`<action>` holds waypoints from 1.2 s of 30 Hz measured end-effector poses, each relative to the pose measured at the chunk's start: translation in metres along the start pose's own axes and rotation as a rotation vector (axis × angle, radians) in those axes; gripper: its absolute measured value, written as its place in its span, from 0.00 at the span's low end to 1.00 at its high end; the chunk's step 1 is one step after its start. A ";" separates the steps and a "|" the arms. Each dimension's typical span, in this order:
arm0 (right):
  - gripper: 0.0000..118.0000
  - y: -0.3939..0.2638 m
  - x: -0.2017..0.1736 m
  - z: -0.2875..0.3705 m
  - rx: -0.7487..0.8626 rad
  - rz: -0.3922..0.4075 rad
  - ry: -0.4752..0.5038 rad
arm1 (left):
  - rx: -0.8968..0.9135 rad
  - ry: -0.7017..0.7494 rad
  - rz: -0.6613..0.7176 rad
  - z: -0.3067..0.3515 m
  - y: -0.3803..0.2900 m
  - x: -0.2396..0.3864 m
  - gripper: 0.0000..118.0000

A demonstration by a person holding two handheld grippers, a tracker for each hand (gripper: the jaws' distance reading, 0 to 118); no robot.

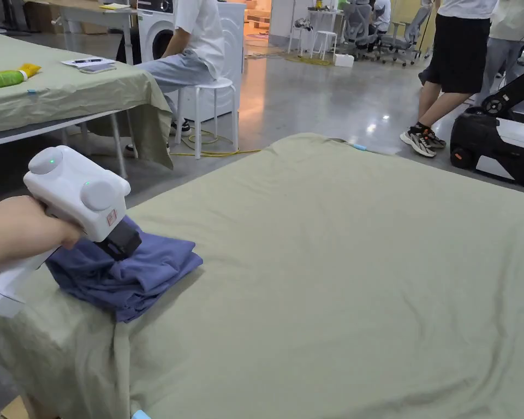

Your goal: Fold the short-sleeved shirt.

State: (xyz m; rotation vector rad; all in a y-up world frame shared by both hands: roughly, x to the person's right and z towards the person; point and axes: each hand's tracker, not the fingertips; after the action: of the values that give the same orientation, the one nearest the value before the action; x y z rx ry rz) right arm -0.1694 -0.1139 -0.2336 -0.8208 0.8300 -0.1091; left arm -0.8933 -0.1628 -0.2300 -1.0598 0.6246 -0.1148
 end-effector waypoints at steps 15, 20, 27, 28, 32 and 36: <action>0.02 -0.030 -0.020 0.151 0.494 0.271 -0.404 | 0.895 -0.474 0.323 0.359 -0.154 0.166 0.00; 0.02 -0.059 -0.031 0.197 0.693 0.288 -0.554 | 1.062 -0.462 0.288 0.445 -0.202 0.245 0.00; 0.02 -0.093 -0.024 0.217 0.778 0.252 -0.693 | 1.078 -0.460 0.208 0.467 -0.230 0.298 0.00; 0.02 -0.096 -0.022 0.219 0.780 0.248 -0.701 | 1.083 -0.463 0.199 0.470 -0.233 0.301 0.00; 0.02 -0.105 -0.016 0.229 0.781 0.217 -0.698 | 1.089 -0.467 0.159 0.477 -0.242 0.310 0.00; 0.02 -0.110 -0.017 0.233 0.772 0.223 -0.712 | 1.088 -0.466 0.160 0.480 -0.249 0.309 0.00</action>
State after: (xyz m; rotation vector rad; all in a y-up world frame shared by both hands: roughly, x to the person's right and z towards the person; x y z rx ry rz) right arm 0.0039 -0.0426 -0.0562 -0.0044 0.1529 0.0629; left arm -0.3334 -0.0310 0.0091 0.0345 0.1468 -0.0480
